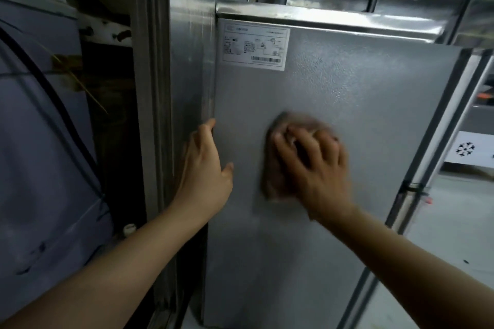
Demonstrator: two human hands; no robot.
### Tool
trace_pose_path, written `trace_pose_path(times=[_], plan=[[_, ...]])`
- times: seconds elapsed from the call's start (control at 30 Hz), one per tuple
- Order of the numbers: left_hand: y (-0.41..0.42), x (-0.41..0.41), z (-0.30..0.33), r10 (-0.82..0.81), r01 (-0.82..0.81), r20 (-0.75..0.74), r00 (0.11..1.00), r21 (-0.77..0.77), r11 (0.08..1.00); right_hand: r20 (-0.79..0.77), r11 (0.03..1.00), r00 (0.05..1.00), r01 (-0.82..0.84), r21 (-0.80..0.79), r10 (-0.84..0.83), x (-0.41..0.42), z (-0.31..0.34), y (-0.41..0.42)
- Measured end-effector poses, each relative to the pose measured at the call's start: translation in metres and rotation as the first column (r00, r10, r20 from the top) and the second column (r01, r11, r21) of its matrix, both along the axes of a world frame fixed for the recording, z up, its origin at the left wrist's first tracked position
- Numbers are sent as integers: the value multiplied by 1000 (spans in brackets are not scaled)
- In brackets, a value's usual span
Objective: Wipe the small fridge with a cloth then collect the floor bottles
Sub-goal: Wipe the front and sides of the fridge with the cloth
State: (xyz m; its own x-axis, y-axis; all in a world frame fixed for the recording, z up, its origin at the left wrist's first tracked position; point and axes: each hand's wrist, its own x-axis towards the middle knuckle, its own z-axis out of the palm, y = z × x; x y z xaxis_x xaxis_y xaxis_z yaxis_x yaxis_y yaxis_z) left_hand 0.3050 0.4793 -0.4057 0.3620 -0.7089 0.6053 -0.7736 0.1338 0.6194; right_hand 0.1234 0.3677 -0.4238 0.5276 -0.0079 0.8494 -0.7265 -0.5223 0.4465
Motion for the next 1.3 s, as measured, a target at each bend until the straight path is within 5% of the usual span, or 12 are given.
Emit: trace_pose_path(times=[0.17,0.23,0.4,0.5,0.57,0.67,0.77,0.93,1.07,1.3], plan=[[-2,-13,-9,120,-121,62,991,18,992,-417,1000,909,-18,24,26,-42,-37,4],[0,-22,-9,141,-142,99,985,3,990,-365,999,930,-48,-24,36,-45,-10,1],[-6,-47,1,189,-160,365,912,-108,981,82,993,991,102,52,-106,-63,79,-17],[-18,-64,3,152,-131,534,831,-77,988,175,995,980,82,61,-91,-59,56,-15],[-25,-70,-4,136,-153,571,809,-19,988,116,995,990,69,76,-78,-66,9,-12],[-33,-67,-14,156,-208,618,771,13,978,-177,990,978,126,63,-113,-92,-53,-9],[-36,-64,-18,172,-240,638,750,21,970,-342,992,935,118,48,-95,-109,-50,-13],[-37,-64,-19,191,-258,638,746,11,966,3,991,991,131,-7,-131,-137,21,-24],[-39,-60,-21,215,-273,658,722,-15,962,152,978,968,185,99,-198,-150,56,-31],[-39,-57,-24,258,-271,681,685,-91,958,98,972,981,148,183,-167,-156,-48,-25]])
